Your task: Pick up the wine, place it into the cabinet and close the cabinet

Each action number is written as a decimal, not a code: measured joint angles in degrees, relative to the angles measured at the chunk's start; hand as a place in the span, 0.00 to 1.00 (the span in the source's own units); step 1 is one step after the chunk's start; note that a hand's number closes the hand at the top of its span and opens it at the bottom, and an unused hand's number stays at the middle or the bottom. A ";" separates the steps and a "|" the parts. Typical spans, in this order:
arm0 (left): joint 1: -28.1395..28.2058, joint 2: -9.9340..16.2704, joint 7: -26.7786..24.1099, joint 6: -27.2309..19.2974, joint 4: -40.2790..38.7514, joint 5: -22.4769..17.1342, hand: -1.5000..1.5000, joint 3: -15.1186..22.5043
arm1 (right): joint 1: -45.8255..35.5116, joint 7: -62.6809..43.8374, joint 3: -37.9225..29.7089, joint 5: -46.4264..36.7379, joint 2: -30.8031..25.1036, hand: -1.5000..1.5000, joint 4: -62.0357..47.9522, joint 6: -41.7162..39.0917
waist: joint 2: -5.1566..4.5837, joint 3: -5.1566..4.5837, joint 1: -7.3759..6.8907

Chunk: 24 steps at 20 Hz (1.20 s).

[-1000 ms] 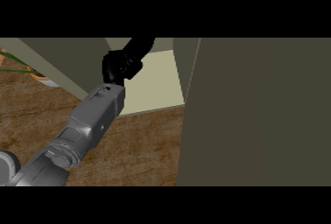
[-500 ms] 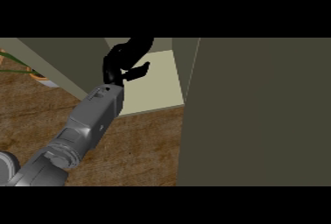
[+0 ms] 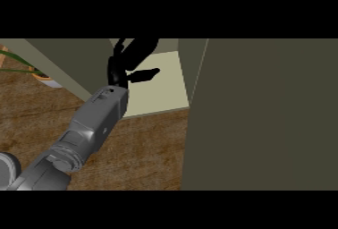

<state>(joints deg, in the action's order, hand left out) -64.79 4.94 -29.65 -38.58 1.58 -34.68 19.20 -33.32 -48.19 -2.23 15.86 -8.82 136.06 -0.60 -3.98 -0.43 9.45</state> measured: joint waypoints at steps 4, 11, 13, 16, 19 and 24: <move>0.14 -0.45 -0.36 4.47 0.66 0.68 0.00 0.76 | -0.70 -0.74 0.03 -0.07 0.03 0.00 0.04 0.77 | 0.31 -0.25 -0.61; 0.91 -1.49 -5.70 19.06 5.40 -0.36 0.00 -0.34 | -0.32 -1.27 -0.62 -0.28 -0.24 0.00 0.14 1.55 | 1.23 -0.25 -2.95; 1.15 -1.84 -7.96 23.10 6.87 -1.37 0.00 -1.46 | -0.58 -2.09 -0.73 -0.40 -0.46 0.00 0.25 2.21 | 1.60 -0.19 -3.64; 1.14 -2.77 -10.00 27.62 8.62 -3.15 0.00 -3.50 | 0.20 -2.40 -1.19 -0.56 -0.87 0.00 0.39 2.54 | 2.20 -0.05 -4.83; 1.31 -3.53 -10.25 31.60 10.02 -3.69 0.00 -4.23 | 0.55 -3.47 -1.25 -0.92 -1.47 0.00 0.68 3.36 | 2.77 0.04 -6.02; 1.99 -4.31 -8.52 33.68 13.25 -2.89 0.00 -3.99 | -0.25 -4.97 -1.66 -1.29 -2.70 0.00 0.80 4.78 | 3.56 0.19 -7.85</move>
<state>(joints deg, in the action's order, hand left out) -62.80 0.64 -38.17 -4.90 14.83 -37.57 15.22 -33.56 -53.16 -3.89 14.57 -11.51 136.86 4.18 -0.43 -0.24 1.60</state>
